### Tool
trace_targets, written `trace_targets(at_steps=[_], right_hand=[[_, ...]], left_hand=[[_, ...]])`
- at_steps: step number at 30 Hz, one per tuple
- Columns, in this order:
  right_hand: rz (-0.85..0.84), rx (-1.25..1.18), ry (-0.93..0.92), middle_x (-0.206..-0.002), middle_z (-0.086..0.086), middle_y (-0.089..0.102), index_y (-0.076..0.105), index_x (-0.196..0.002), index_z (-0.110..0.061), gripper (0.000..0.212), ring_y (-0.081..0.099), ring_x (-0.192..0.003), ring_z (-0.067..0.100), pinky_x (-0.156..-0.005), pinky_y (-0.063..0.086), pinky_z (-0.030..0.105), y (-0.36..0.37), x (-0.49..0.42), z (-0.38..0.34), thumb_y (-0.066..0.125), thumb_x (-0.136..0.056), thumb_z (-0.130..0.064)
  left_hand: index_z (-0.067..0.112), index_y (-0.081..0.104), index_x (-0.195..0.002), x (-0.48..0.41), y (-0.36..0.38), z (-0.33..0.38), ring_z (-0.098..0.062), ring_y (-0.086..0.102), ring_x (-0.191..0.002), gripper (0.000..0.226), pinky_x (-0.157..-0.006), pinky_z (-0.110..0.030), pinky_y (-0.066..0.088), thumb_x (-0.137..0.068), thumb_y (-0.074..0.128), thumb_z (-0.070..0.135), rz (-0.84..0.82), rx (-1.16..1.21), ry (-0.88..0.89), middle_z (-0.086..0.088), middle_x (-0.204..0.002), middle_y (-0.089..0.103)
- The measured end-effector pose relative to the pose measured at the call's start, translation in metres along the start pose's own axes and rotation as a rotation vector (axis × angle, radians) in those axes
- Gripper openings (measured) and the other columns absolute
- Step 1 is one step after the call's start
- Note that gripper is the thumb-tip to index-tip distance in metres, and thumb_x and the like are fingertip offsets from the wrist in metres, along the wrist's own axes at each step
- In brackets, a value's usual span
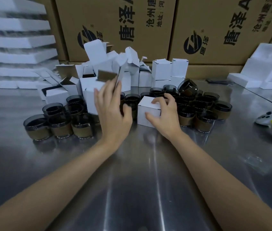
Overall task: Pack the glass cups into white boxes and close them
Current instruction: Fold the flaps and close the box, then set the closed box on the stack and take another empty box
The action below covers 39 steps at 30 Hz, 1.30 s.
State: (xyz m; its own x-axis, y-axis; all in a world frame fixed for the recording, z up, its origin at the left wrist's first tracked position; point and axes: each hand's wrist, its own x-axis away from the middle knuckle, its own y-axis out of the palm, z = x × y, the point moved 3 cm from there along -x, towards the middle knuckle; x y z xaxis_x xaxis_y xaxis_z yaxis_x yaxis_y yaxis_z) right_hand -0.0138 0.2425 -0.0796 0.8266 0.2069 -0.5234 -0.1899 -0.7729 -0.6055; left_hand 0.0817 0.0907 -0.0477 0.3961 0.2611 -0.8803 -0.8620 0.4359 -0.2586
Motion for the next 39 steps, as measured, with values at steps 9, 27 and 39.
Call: trace_targets(at_steps=[9, 27, 39], right_hand=[[0.169, -0.148, -0.075, -0.121, -0.003, 0.044, 0.048, -0.124, -0.022, 0.057, 0.039, -0.119, 0.019, -0.097, 0.037, 0.032, -0.049, -0.06, -0.03, 0.076, -0.076, -0.031], [-0.387, 0.533, -0.096, -0.148, 0.017, 0.029, 0.033, -0.143, -0.006, 0.063, 0.028, -0.138, 0.032, -0.111, 0.031, 0.04, 0.047, -0.196, -0.004, 0.061, -0.087, -0.001], [-0.287, 0.321, 0.093, -0.139, 0.019, 0.051, 0.044, -0.143, -0.007, 0.049, 0.046, -0.129, 0.033, -0.105, 0.036, 0.032, 0.042, -0.188, -0.003, 0.037, -0.097, 0.006]], left_hand=[[0.0, 0.06, -0.127, 0.022, 0.01, 0.016, -0.026, 0.044, -0.116, 0.055, -0.101, -0.039, 0.03, -0.072, 0.056, 0.006, -0.057, -0.084, 0.25, -0.019, -0.127, 0.059], [0.004, 0.065, -0.121, 0.023, 0.021, 0.015, -0.02, 0.059, -0.083, 0.051, -0.083, -0.032, 0.034, -0.073, 0.052, 0.011, -0.212, 0.09, 0.343, -0.014, -0.113, 0.065], [-0.003, 0.048, -0.137, 0.024, 0.031, 0.01, -0.024, 0.049, -0.1, 0.061, -0.085, -0.034, 0.037, -0.077, 0.045, 0.01, -0.371, 0.051, 0.271, -0.02, -0.121, 0.057]])
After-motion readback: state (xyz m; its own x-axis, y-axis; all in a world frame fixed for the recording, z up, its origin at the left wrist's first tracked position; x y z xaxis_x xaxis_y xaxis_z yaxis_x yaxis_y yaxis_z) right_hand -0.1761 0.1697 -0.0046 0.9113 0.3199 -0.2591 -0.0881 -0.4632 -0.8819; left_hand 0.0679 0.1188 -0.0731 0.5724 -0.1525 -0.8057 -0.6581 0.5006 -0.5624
